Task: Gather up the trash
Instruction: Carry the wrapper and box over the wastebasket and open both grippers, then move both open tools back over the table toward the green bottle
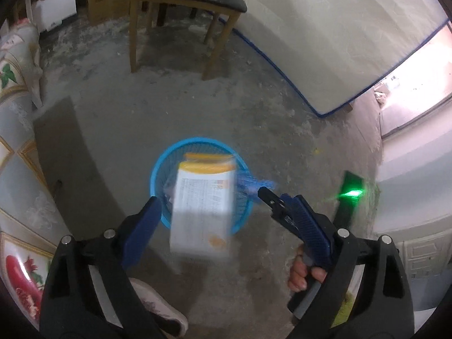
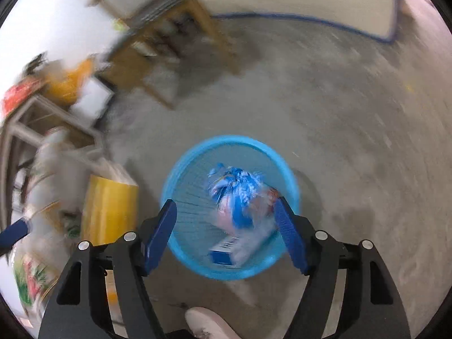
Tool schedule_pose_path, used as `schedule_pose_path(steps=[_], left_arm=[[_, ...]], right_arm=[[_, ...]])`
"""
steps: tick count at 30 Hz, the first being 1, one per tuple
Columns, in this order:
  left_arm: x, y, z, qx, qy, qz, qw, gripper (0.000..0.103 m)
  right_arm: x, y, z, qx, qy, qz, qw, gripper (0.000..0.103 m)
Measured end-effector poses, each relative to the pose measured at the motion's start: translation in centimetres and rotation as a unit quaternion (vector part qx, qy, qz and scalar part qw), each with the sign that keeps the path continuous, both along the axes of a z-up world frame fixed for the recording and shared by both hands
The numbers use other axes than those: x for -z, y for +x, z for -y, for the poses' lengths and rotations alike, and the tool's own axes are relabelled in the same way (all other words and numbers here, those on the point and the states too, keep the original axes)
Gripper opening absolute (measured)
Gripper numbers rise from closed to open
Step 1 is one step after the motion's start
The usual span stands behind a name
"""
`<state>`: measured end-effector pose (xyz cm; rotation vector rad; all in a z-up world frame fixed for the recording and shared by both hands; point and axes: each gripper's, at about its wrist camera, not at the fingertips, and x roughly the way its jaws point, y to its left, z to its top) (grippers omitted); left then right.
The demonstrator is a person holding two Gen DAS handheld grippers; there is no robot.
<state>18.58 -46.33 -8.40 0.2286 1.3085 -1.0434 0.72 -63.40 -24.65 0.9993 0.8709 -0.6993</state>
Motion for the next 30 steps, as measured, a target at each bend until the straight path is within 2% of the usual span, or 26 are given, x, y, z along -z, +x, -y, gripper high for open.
schedule_pose_path(steps=[2, 6, 9, 12, 17, 21, 26, 30], left_arm=[[0.1, 0.0, -0.4, 0.003, -0.007, -0.007, 0.9999, 0.089], [-0.3, -0.1, -1.7, 0.011, -0.012, 0.01, 0.9998, 0.089], [-1.2, -0.3, -3.7, 0.007, -0.024, 0.018, 0.9995, 0.089], [-2.5, -0.4, -6.1, 0.003, -0.038, 0.023, 0.999, 0.089], [-6.1, -1.6, -11.8, -0.015, -0.081, 0.039, 0.9958, 0.089], [-8.8, -3.3, -17.5, -0.044, -0.113, 0.058, 0.9909, 0.089], [-11.0, -4.5, -24.3, -0.098, -0.116, 0.076, 0.9855, 0.089], [-12.0, -5.8, -31.6, -0.151, -0.114, 0.109, 0.9758, 0.091]], right_arm=[[1.5, -1.5, 0.0, 0.02, 0.02, 0.008, 1.0, 0.07], [2.5, -3.5, -1.2, 0.022, 0.019, 0.002, 1.0, 0.07], [2.3, -4.7, -2.4, 0.017, 0.015, -0.001, 1.0, 0.07], [0.9, -5.8, -3.8, 0.01, 0.001, -0.001, 1.0, 0.07], [-3.7, -6.7, -5.9, -0.016, -0.043, -0.004, 0.999, 0.07], [-9.3, -5.9, -8.5, -0.059, -0.106, 0.003, 0.993, 0.073], [-16.4, -4.0, -12.9, -0.114, -0.161, 0.034, 0.98, 0.083], [-20.7, -2.0, -16.7, -0.149, -0.192, 0.038, 0.969, 0.092]])
